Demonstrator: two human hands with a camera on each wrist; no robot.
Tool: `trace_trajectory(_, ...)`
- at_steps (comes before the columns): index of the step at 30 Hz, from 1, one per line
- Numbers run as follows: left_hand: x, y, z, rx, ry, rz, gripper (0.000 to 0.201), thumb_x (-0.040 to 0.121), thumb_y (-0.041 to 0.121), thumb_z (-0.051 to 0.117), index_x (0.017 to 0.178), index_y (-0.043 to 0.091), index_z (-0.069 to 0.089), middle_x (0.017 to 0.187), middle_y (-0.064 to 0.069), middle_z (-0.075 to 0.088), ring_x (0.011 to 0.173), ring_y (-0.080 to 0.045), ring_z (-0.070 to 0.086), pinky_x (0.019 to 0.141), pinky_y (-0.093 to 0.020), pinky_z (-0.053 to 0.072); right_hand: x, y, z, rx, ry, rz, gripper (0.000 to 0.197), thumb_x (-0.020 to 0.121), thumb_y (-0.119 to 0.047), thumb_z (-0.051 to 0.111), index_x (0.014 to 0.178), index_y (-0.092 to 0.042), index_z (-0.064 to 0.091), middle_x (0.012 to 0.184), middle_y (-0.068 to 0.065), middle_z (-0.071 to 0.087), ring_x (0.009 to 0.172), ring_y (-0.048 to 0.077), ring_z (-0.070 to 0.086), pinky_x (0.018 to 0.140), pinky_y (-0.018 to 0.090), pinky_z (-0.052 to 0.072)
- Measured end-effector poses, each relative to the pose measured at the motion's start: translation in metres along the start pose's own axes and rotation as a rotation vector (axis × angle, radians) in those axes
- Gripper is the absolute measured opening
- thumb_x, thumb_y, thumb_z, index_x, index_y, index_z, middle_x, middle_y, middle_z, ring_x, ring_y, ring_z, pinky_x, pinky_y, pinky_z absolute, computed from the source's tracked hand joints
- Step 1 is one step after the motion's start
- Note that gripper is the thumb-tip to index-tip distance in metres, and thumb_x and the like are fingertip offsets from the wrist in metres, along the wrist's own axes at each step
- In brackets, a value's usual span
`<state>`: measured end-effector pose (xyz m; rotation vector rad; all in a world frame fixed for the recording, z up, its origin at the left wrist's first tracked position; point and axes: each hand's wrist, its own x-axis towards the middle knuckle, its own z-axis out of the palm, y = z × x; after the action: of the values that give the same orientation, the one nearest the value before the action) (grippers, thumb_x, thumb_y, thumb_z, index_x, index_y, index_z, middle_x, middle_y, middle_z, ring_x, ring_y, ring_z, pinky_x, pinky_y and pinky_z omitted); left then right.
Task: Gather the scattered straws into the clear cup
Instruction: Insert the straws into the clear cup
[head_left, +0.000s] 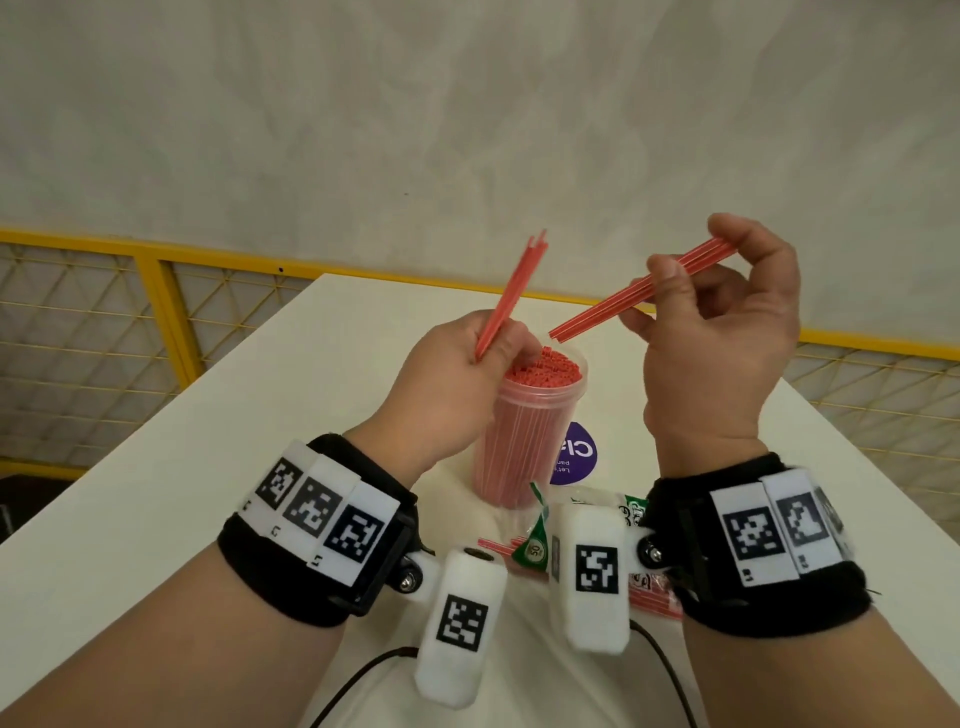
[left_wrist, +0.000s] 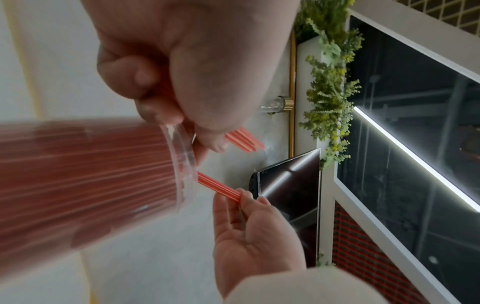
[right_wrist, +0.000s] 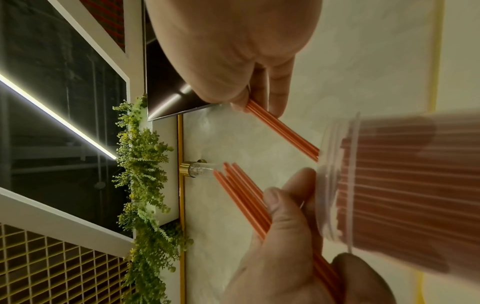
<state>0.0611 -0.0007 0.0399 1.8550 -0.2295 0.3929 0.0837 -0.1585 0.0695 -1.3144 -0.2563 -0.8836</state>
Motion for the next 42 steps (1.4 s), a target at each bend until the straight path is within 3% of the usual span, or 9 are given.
trace_trajectory(3,-0.001,-0.004,0.000,0.134,-0.119,0.057,0.021,0.100,0.034,0.046,0.095,0.034,0.066,0.099,0.015,0.071,0.091,0.002,0.064,0.087,-0.027,0.051,-0.002,0.005,0.002,-0.058,-0.019,-0.007,0.033,0.089,-0.007,0.063,0.107,-0.032,0.053,0.070,-0.004,0.060,0.074,0.017,0.066,0.061,0.035,0.060)
trace_trajectory(5,-0.002,-0.004,0.000,0.179,-0.152,0.080,0.020,0.101,0.032,0.044,0.099,0.035,0.064,0.102,0.015,0.070,0.100,-0.003,0.063,0.095,-0.034,0.049,-0.004,0.007,0.003,-0.081,-0.037,-0.010,0.033,0.089,-0.007,0.062,0.108,-0.032,0.052,0.073,0.000,0.061,0.077,0.022,0.067,0.060,0.035,0.060)
trace_trajectory(13,0.000,-0.005,0.000,0.221,-0.142,0.120,0.018,0.102,0.027,0.043,0.102,0.027,0.061,0.100,0.011,0.069,0.097,-0.009,0.064,0.090,-0.039,0.050,-0.009,0.014,0.007,-0.137,-0.114,-0.006,0.034,0.090,-0.006,0.062,0.111,-0.031,0.055,0.074,0.003,0.061,0.074,0.022,0.067,0.061,0.039,0.060)
trace_trajectory(16,0.001,-0.008,0.000,0.174,-0.136,0.122,0.017,0.102,0.027,0.044,0.099,0.030,0.060,0.097,0.014,0.069,0.082,0.005,0.062,0.074,-0.022,0.051,-0.010,0.016,0.008,-0.175,-0.152,-0.019,0.033,0.090,-0.007,0.062,0.113,-0.031,0.056,0.078,0.011,0.063,0.072,0.024,0.067,0.065,0.046,0.059)
trace_trajectory(19,0.002,-0.009,-0.001,0.073,-0.109,0.078,0.021,0.103,0.025,0.043,0.093,0.031,0.060,0.090,0.013,0.067,0.056,0.011,0.055,0.052,-0.007,0.037,-0.011,0.016,0.008,-0.196,-0.141,-0.045,0.035,0.090,-0.008,0.061,0.112,-0.035,0.055,0.079,0.014,0.063,0.072,0.022,0.066,0.068,0.048,0.057)
trace_trajectory(24,0.003,-0.009,0.000,-0.001,-0.095,0.031,0.020,0.103,0.025,0.042,0.093,0.028,0.059,0.090,0.009,0.067,0.052,0.010,0.053,0.053,-0.012,0.036,-0.010,0.018,0.008,-0.182,-0.120,-0.006,0.039,0.093,-0.004,0.050,0.119,-0.033,0.050,0.084,-0.008,0.066,0.083,0.014,0.069,0.078,0.047,0.057)
trace_trajectory(33,0.006,-0.007,-0.005,-0.046,0.129,-0.029,0.022,0.103,0.028,0.040,0.090,0.030,0.058,0.091,0.011,0.065,0.051,0.009,0.052,0.060,-0.022,0.038,-0.011,0.019,0.007,-0.207,-0.161,0.024,0.045,0.095,0.002,0.042,0.121,-0.034,0.047,0.087,-0.008,0.062,0.074,0.009,0.070,0.074,0.046,0.059)
trace_trajectory(38,0.006,-0.007,-0.004,-0.032,0.107,-0.031,0.023,0.103,0.029,0.041,0.088,0.032,0.057,0.091,0.012,0.065,0.052,0.009,0.052,0.062,-0.023,0.038,-0.014,0.019,0.009,-0.248,-0.316,0.018,0.046,0.094,0.000,0.049,0.117,-0.039,0.053,0.091,-0.008,0.068,0.082,0.007,0.069,0.078,0.034,0.058)
trace_trajectory(42,0.005,-0.007,-0.003,-0.063,0.114,-0.033,0.022,0.103,0.029,0.042,0.088,0.030,0.058,0.091,0.011,0.064,0.050,0.008,0.051,0.059,-0.020,0.037,-0.016,0.024,0.010,-0.598,-0.695,0.121,0.026,0.094,-0.016,0.055,0.112,-0.026,0.071,0.125,-0.002,0.065,0.118,0.012,0.058,0.099,0.027,0.042)
